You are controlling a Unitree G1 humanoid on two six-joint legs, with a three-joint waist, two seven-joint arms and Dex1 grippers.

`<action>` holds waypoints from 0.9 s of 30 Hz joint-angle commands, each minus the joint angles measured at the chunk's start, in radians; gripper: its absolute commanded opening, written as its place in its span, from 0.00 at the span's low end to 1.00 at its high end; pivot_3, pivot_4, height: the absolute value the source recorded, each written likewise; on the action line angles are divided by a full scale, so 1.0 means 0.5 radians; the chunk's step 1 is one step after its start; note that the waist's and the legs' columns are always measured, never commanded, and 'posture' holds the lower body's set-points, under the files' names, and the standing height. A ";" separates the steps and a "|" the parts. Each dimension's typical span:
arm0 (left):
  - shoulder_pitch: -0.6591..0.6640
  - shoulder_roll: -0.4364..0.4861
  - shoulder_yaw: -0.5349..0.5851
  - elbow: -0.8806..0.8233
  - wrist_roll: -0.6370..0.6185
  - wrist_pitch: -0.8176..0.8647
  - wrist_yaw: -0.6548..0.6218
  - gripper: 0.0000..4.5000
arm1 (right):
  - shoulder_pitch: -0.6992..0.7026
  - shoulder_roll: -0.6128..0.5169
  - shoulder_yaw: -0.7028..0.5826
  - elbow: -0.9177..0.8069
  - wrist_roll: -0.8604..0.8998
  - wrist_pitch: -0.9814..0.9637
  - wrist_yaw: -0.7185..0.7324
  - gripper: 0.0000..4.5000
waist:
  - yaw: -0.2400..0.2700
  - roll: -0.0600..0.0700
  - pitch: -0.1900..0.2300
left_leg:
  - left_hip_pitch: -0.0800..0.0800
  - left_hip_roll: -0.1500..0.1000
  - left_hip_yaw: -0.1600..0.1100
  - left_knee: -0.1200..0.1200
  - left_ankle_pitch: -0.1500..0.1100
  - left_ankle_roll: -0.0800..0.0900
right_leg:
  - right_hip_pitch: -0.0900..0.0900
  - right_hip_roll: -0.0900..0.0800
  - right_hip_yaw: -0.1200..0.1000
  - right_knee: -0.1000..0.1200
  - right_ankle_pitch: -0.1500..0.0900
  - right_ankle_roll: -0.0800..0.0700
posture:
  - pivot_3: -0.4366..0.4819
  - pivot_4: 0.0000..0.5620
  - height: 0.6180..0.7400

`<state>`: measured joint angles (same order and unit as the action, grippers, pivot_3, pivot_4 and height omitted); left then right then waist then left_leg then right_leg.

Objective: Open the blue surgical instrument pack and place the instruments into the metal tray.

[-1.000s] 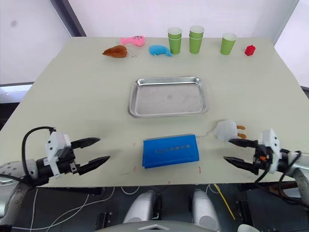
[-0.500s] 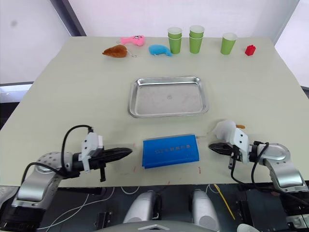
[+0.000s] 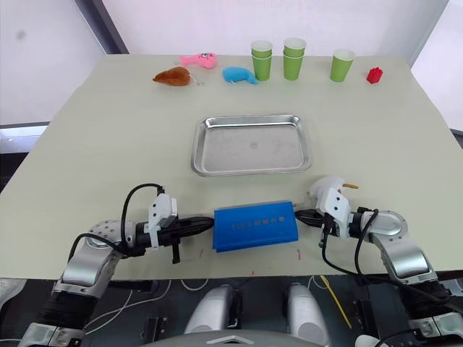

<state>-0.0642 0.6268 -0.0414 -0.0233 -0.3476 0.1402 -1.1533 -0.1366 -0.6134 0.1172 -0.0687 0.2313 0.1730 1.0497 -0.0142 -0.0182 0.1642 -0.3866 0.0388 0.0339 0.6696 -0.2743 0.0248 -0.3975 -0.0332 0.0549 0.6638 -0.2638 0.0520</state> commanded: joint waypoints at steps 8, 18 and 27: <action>-0.095 -0.117 -0.045 0.124 0.027 -0.059 0.039 0.02 | -0.041 0.042 -0.022 -0.115 0.058 0.066 -0.072 0.00 | 0.005 0.001 -0.001 | 0.000 -0.001 -0.001 0.000 0.000 0.000 | 0.001 0.000 0.000 0.000 0.000 0.000 | 0.48 0.27 1.00; -0.287 -0.294 -0.063 0.339 0.119 -0.086 0.202 0.02 | -0.164 0.123 -0.061 -0.009 0.028 0.071 -0.233 0.00 | 0.013 0.005 -0.003 | 0.000 -0.003 -0.004 0.002 0.001 0.000 | 0.002 -0.001 -0.001 0.001 0.002 0.003 | 0.48 0.27 1.00; -0.377 -0.332 -0.106 0.448 0.183 -0.107 0.186 0.02 | -0.202 0.151 -0.053 0.085 0.000 0.039 -0.274 0.00 | 0.013 0.006 -0.003 | -0.001 -0.004 -0.005 0.002 0.001 0.000 | 0.003 0.000 -0.002 0.001 0.002 0.003 | 0.48 0.27 1.00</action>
<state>-0.2567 0.4714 -0.0527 0.1808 -0.2723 0.0805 -1.0554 -0.2303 -0.5398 0.0998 0.0015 0.2213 0.2155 0.9064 -0.0077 -0.0153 0.1625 -0.3871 0.0369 0.0313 0.6708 -0.2739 0.0248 -0.3961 -0.0334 0.0538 0.6642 -0.2628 0.0535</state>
